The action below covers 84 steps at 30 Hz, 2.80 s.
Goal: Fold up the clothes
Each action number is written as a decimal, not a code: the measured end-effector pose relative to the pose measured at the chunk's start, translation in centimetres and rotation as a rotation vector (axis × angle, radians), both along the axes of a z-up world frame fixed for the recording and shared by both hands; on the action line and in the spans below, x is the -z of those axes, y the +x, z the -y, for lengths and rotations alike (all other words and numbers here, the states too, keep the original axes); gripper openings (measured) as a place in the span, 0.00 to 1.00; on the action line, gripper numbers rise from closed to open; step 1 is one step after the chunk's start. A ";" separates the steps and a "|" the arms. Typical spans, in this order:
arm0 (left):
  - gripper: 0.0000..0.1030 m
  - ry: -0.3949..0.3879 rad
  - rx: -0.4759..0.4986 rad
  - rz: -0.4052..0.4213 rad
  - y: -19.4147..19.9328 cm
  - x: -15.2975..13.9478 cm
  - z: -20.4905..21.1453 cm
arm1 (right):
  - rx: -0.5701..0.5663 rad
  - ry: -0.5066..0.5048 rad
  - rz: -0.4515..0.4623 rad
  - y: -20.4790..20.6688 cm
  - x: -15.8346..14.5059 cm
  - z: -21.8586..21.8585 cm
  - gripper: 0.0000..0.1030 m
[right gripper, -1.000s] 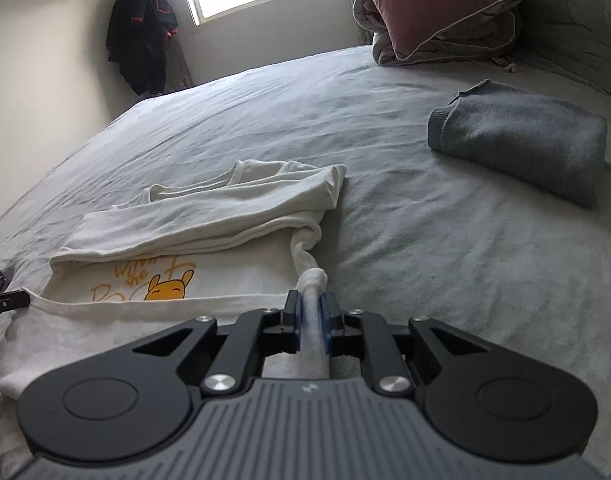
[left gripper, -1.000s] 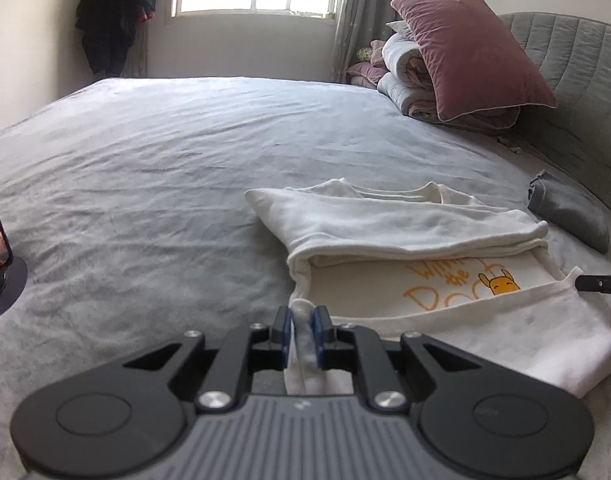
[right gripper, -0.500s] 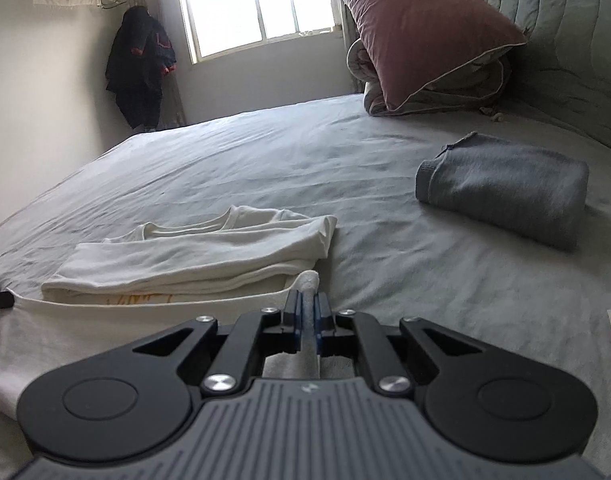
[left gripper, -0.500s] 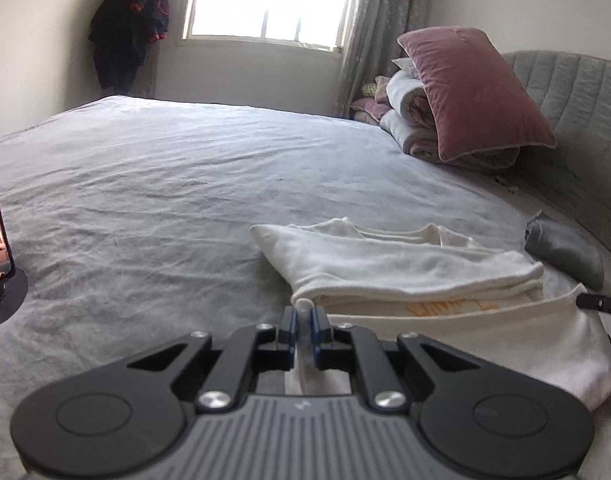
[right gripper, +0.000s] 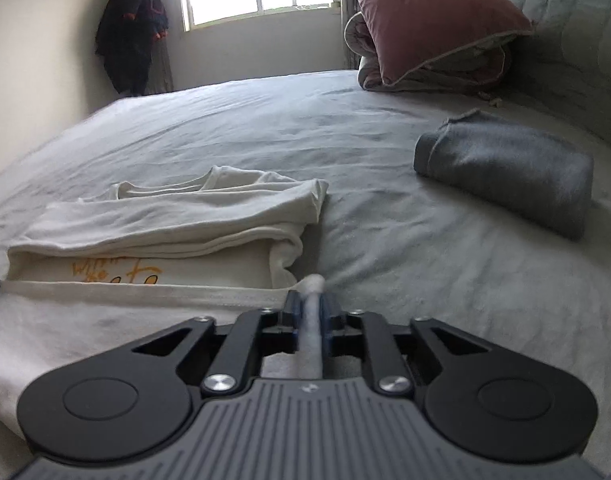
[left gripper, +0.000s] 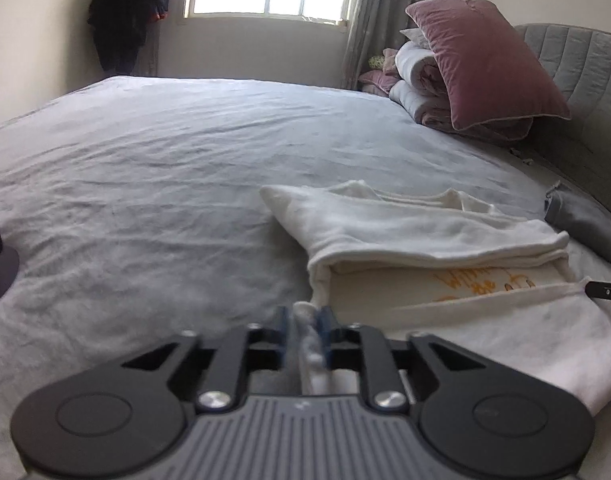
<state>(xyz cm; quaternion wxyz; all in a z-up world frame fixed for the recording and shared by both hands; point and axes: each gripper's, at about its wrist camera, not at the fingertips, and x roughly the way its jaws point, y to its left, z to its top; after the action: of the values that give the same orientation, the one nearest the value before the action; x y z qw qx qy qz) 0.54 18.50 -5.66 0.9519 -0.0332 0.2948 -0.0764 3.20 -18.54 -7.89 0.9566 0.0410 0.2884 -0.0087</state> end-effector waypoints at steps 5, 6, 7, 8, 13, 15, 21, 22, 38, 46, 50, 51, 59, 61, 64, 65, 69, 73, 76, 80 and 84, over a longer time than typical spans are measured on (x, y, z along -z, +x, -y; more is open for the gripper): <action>0.47 -0.019 0.057 0.031 -0.8 -0.4 0.8 | -0.004 -0.051 0.087 -0.8 -1.9 -1.3 0.51; 0.50 -0.028 0.084 0.030 -1.0 -0.3 1.2 | -0.026 -0.053 0.095 -0.9 -2.1 -1.9 0.52; 0.52 -0.036 0.111 0.029 -1.1 -0.2 1.5 | -0.047 -0.054 0.103 -1.0 -2.3 -2.5 0.54; 0.53 -0.044 0.138 0.028 -1.2 0.0 1.9 | -0.068 -0.055 0.111 -1.1 -2.4 -3.0 0.55; 0.54 -0.081 0.272 0.021 -1.9 0.6 3.6 | -0.224 -0.046 0.059 -1.0 -1.0 -6.2 0.59; 0.56 -0.029 0.322 0.004 -2.1 1.8 4.4 | -0.273 -0.073 0.023 -0.8 -0.1 -7.1 0.59; 0.64 0.037 0.383 0.019 -2.5 2.7 5.1 | -0.310 -0.104 0.011 -0.6 1.4 -6.8 0.72; 0.66 0.040 0.387 0.019 -2.5 2.7 5.2 | -0.310 -0.091 0.009 -0.5 1.5 -6.5 0.73; 0.70 0.090 0.426 0.033 -3.4 2.6 4.7 | -0.329 -0.127 0.010 -2.1 1.3 -4.9 0.75; 0.70 0.125 0.416 0.004 -4.8 1.5 2.0 | -0.280 -0.136 -0.020 -4.2 0.8 -1.9 0.78; 0.70 0.027 0.366 -0.078 -4.1 -0.1 0.7 | -0.206 -0.069 -0.068 -4.4 0.2 -0.3 0.79; 0.70 0.010 0.352 -0.095 -4.0 -0.5 0.4 | -0.187 -0.050 -0.078 -4.4 -0.1 0.1 0.79; 0.70 -0.223 0.222 -0.390 -1.4 -1.2 -3.7 | -0.102 0.176 -0.232 -4.5 -1.8 4.1 0.79; 0.64 -0.315 0.223 -0.460 -1.0 -0.5 -5.1 | -0.071 0.272 -0.282 -4.5 -1.7 5.6 0.79; 0.52 -0.393 0.261 -0.529 -0.8 0.8 -6.3 | -0.081 0.453 -0.349 -4.6 -1.4 7.8 0.79; 0.51 -0.418 0.275 -0.542 -0.8 1.2 -6.6 | -0.093 0.507 -0.371 -4.6 -1.3 8.4 0.77; 0.46 -0.546 0.326 -0.610 -0.6 2.8 -7.6 | -0.158 0.604 -0.453 -4.6 -0.7 9.2 0.67; 0.46 -0.615 0.355 -0.630 -0.6 4.1 -7.1 | -0.223 0.655 -0.488 -4.6 0.1 8.4 0.65; 0.46 -0.642 0.354 -0.632 -0.4 4.4 -6.8 | -0.250 0.671 -0.489 -4.1 0.5 7.4 0.64; 0.36 -0.659 0.324 -0.646 -0.6 4.4 -6.4 | -0.272 0.708 -0.510 -3.3 1.1 6.9 0.42; 0.16 -0.676 0.318 -0.665 -0.6 4.4 -5.9 | -0.282 0.792 -0.521 -3.3 1.4 7.7 0.19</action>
<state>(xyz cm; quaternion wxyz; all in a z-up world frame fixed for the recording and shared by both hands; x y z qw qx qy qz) -0.02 24.38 -10.08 0.7188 -0.3170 0.5427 -0.2970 -0.09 -26.25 -9.32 0.7556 0.3585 0.5017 0.2210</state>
